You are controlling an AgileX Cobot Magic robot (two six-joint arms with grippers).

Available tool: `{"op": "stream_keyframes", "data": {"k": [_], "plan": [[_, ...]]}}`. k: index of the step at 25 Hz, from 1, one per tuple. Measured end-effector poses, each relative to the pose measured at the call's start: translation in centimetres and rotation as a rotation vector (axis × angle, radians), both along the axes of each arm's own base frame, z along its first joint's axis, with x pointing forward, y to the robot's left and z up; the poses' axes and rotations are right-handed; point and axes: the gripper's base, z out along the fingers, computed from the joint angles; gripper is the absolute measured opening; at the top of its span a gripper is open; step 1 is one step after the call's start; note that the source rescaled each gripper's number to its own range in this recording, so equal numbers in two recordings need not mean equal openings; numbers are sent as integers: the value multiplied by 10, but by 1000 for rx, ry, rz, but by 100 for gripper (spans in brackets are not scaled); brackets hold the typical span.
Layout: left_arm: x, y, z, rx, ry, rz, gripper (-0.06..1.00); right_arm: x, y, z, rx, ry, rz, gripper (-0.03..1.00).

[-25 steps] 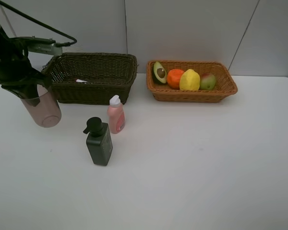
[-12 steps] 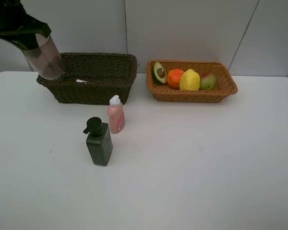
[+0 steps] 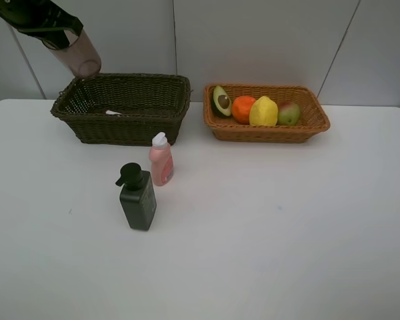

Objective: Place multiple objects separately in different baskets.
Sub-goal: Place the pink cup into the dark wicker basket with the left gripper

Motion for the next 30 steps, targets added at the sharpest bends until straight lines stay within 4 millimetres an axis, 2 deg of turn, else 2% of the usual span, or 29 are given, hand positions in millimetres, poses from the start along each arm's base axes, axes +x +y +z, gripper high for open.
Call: {"op": "stream_keyframes", "data": {"k": [13, 22, 30], "plan": [[37, -2, -69, 34, -6, -15, 0, 0, 0, 0, 0, 0, 0, 100], [43, -3, -92, 38, 27, -13, 0, 0, 0, 0, 0, 0, 0, 100], [44, -3, -96, 39, 29, -13, 0, 0, 0, 0, 0, 0, 0, 100]]}}
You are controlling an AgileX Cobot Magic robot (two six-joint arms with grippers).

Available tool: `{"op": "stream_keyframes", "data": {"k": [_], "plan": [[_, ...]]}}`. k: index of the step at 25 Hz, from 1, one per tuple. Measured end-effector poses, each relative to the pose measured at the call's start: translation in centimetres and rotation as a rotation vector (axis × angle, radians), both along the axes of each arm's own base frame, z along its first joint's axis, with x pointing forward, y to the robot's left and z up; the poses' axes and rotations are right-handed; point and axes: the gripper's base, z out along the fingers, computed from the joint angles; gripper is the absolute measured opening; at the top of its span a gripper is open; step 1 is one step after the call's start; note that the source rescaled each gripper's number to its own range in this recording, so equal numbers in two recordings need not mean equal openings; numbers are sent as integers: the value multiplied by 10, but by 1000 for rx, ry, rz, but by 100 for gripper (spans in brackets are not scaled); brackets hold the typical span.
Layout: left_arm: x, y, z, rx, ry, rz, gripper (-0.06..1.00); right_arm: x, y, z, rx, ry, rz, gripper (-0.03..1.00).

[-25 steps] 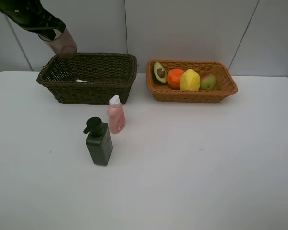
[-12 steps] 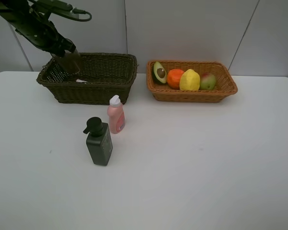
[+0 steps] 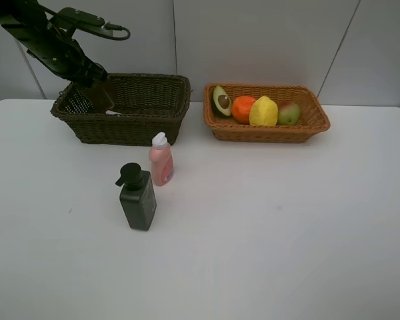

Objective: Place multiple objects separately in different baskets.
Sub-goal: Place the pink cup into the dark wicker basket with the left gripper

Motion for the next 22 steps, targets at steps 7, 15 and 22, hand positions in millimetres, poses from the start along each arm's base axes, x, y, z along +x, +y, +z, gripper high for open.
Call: {"op": "stream_keyframes", "data": {"k": [7, 15, 22], "plan": [[0, 0, -1, 2, 5, -2, 19, 0, 0, 0, 0, 0, 0, 100], [-1, 0, -2, 10, 13, -11, 98, 0, 0, 0, 0, 0, 0, 100], [-3, 0, -3, 11, 37, -13, 100, 0, 0, 0, 0, 0, 0, 100]]}}
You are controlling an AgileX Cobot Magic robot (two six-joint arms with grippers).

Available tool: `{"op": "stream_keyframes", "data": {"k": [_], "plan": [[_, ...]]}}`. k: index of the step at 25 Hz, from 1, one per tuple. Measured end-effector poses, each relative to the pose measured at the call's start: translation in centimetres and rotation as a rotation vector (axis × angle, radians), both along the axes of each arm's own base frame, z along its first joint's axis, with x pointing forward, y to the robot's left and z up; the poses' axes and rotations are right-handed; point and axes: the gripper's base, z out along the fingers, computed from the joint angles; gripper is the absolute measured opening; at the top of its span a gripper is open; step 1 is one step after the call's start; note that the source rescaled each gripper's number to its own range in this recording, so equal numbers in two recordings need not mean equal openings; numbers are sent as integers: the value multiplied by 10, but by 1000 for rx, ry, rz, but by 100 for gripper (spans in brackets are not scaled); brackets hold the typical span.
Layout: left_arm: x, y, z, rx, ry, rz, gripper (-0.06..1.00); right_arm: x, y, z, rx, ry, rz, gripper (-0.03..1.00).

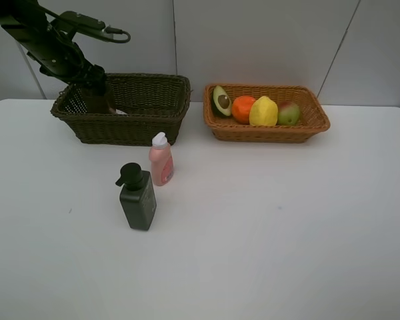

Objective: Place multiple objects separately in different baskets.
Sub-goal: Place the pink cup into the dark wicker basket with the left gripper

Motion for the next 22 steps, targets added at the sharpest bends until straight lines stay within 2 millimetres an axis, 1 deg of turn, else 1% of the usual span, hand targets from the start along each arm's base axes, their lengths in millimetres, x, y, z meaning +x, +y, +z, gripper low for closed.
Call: {"op": "stream_keyframes", "data": {"k": [12, 16, 19, 22], "plan": [[-2, 0, -1, 3, 26, -3, 100, 0, 0, 0, 0, 0, 0, 100], [-5, -1, -2, -15, 64, 4, 100, 0, 0, 0, 0, 0, 0, 100], [-9, -1, 3, -19, 84, 2, 100, 0, 0, 0, 0, 0, 0, 100], [-14, -3, 15, -51, 92, 9, 100, 0, 0, 0, 0, 0, 0, 100]]}}
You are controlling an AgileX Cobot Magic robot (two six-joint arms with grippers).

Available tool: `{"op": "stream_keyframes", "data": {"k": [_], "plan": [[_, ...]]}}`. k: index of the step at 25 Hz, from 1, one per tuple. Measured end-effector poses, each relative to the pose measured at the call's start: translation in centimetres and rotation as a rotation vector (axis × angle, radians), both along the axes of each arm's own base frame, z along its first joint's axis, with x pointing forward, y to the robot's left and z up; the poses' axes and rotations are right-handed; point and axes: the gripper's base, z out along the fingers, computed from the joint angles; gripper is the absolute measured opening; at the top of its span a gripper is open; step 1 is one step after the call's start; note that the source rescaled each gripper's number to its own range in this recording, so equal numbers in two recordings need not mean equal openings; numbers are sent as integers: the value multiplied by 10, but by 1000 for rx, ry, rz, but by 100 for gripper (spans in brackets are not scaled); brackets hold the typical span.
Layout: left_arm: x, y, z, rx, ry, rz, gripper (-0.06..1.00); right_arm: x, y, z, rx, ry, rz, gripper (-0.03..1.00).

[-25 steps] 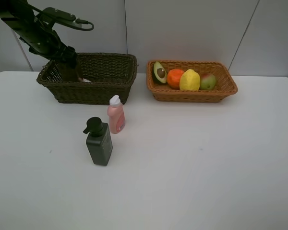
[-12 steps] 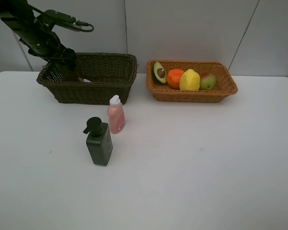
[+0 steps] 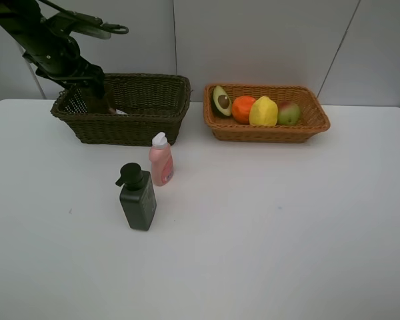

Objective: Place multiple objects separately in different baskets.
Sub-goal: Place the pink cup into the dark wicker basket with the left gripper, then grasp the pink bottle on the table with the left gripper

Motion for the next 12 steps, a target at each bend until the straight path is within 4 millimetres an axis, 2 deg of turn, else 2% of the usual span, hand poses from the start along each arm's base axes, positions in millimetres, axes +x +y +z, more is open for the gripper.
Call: {"op": "stream_keyframes", "data": {"k": [7, 12], "plan": [[-15, -13, 32, -212, 41, 54, 100, 0, 0, 0, 0, 0, 0, 100], [-27, -27, 39, -352, 159, 20, 100, 0, 0, 0, 0, 0, 0, 100]]}}
